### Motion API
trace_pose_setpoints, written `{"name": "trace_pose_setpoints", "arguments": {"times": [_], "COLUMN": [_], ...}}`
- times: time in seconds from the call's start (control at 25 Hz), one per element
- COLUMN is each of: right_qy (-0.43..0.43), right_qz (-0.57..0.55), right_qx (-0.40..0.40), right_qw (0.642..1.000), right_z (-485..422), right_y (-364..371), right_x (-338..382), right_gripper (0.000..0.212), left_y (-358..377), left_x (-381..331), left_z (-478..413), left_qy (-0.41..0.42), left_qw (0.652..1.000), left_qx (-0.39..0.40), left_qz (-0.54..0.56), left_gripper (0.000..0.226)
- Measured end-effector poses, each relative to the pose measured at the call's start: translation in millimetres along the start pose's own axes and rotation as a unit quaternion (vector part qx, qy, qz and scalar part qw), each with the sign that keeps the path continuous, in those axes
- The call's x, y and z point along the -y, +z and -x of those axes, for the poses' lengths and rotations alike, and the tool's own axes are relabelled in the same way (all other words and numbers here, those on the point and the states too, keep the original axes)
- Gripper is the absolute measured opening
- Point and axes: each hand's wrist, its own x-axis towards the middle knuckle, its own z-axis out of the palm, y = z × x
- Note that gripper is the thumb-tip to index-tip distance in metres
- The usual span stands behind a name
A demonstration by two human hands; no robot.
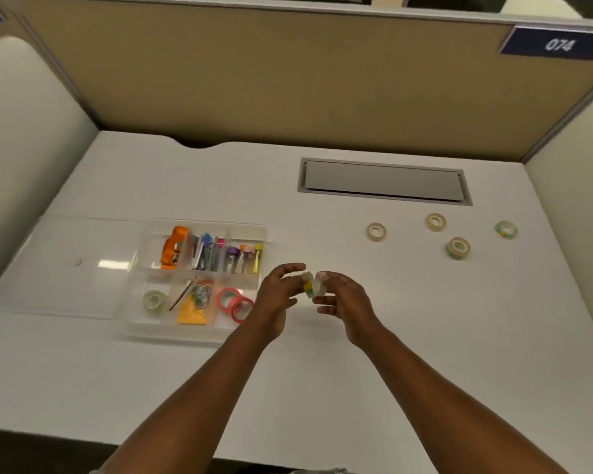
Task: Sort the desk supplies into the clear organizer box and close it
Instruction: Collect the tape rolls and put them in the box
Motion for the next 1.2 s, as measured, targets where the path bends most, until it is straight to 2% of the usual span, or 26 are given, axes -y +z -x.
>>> {"name": "trace_pose_setpoints", "arguments": {"times": [0.16, 0.32, 0.44, 0.6, 0.8, 1.04, 1.2], "right_qy": [-0.011, -0.025, -0.039, -0.021, -0.02, -0.021, -0.023], "right_qz": [0.0, 0.07, 0.104, 0.142, 0.195, 0.249, 0.215], "right_qx": [0.069, 0.121, 0.154, 0.164, 0.139, 0.107, 0.123], "right_qw": [0.998, 0.99, 0.982, 0.976, 0.971, 0.962, 0.969], "right_z": [-1, -2, -1, -4, -10, -15, -15], "right_y": [78, 150, 199, 254, 296, 309, 301], "right_x": [17, 21, 14, 1, -11, -13, -9], "right_gripper": [0.017, 0.018, 0.025, 0.031, 0.034, 0.038, 0.024], "left_y": [-75, -144, -191, -238, -260, -260, -252], "left_x": [-25, -39, -47, -48, -43, -47, -50], "left_z": [7, 19, 31, 37, 32, 24, 20], "left_qy": [0.026, 0.06, 0.05, 0.0, -0.009, -0.01, 0.016], "left_qw": [0.989, 0.973, 0.956, 0.931, 0.913, 0.883, 0.887], "left_qx": [-0.045, -0.105, -0.204, -0.337, -0.408, -0.442, -0.429], "left_qz": [0.138, 0.197, 0.204, 0.139, -0.016, -0.156, -0.171], "left_gripper": [0.021, 0.018, 0.02, 0.011, 0.018, 0.026, 0.012]}}
